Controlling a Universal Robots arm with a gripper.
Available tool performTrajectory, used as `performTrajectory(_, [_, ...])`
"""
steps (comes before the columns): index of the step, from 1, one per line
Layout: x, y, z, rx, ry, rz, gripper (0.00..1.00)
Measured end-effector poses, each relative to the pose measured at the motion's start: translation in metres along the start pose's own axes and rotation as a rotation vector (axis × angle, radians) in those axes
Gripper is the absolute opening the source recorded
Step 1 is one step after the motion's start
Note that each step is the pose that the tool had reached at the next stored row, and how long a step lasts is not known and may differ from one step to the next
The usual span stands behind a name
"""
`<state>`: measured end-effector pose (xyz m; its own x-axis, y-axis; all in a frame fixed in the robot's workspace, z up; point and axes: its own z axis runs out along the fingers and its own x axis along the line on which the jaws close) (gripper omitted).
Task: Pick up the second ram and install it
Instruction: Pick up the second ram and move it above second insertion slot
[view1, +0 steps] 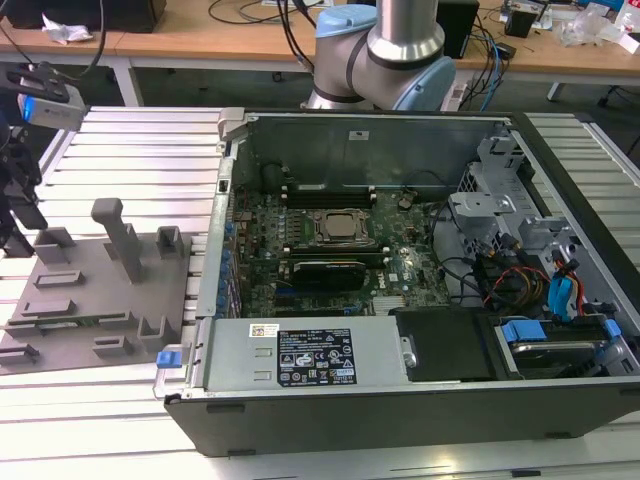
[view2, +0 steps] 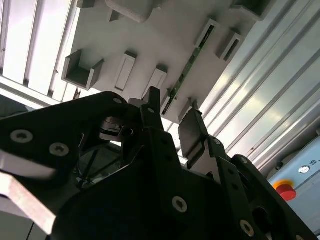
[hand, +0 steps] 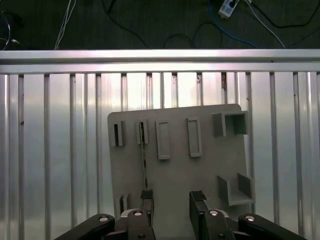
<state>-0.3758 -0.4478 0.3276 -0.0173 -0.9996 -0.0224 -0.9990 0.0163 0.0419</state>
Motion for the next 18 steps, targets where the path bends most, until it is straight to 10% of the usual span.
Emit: performTrajectory(18, [0.0004, -0.0008, 0.0199, 0.0000, 0.0000, 0.000, 0.42])
